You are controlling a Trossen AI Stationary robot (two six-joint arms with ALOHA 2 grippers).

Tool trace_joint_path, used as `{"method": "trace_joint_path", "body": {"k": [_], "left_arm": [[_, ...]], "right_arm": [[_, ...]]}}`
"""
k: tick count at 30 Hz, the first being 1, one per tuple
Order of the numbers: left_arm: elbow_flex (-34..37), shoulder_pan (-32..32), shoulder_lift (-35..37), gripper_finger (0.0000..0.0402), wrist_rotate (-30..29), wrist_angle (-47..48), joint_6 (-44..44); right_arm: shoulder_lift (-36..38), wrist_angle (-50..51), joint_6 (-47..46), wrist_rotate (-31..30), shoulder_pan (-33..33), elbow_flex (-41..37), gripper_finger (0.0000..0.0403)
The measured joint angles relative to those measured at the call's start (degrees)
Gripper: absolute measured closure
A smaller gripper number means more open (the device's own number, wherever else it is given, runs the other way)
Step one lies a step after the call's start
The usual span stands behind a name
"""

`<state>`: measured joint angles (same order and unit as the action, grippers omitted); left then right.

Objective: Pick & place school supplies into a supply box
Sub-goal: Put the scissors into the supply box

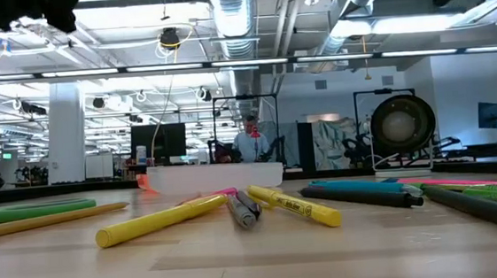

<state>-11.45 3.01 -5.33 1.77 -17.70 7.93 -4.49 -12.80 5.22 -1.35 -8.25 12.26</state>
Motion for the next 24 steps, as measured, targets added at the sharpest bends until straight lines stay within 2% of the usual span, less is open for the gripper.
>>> {"method": "trace_joint_path", "body": {"k": [4, 9, 17, 20, 24], "left_arm": [[-4.4, 0.0, -6.1, 0.02, 0.9, 0.5, 1.7], [-11.0, 0.0, -17.7, 0.02, 1.3, 2.2, 2.4], [-19.5, -3.0, -36.4, 0.02, 2.7, 13.8, 0.7], [-20.7, -6.4, -41.3, 0.02, 1.0, 19.2, -1.7], [-20.3, -12.8, -45.6, 0.02, -5.2, 25.5, -7.5]], "right_arm": [[-6.7, 0.1, 2.2, -0.2, 0.0, 3.6, 0.021], [-18.5, -0.2, 3.4, -0.2, 0.0, 10.3, 0.021], [-38.4, 0.3, 4.4, -0.2, 0.0, 19.8, 0.021], [-44.0, 0.8, 4.4, -0.2, -0.7, 21.0, 0.021], [-49.2, 0.8, 3.6, -0.2, -2.2, 21.2, 0.021]]}}
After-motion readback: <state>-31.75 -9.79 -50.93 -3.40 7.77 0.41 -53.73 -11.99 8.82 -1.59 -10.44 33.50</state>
